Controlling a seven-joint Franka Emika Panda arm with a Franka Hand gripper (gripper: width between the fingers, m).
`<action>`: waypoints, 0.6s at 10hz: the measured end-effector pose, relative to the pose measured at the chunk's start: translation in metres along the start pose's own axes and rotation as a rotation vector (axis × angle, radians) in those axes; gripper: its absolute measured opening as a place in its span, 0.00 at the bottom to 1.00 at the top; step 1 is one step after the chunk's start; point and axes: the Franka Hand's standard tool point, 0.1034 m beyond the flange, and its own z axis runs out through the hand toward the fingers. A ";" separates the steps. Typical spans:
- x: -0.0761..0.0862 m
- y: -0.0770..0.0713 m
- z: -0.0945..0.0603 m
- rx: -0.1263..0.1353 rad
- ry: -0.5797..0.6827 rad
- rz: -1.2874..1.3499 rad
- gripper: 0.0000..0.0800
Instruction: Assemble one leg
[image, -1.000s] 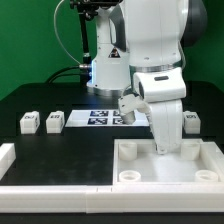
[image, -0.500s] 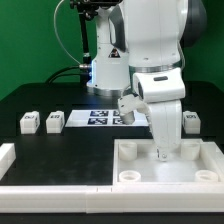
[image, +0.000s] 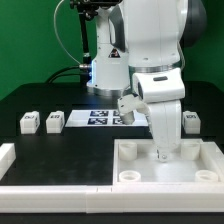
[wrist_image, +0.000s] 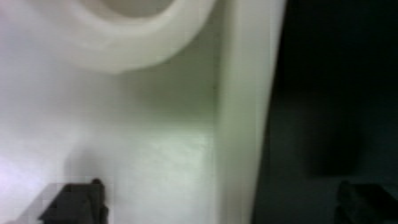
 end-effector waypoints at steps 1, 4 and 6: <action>0.001 -0.003 -0.012 -0.012 -0.007 0.059 0.81; 0.033 -0.027 -0.048 -0.046 -0.026 0.338 0.81; 0.063 -0.047 -0.051 -0.055 -0.010 0.720 0.81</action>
Offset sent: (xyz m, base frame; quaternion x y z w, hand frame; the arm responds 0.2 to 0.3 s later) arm -0.0368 0.0351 0.0424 -0.0292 -0.0446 0.1979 0.9788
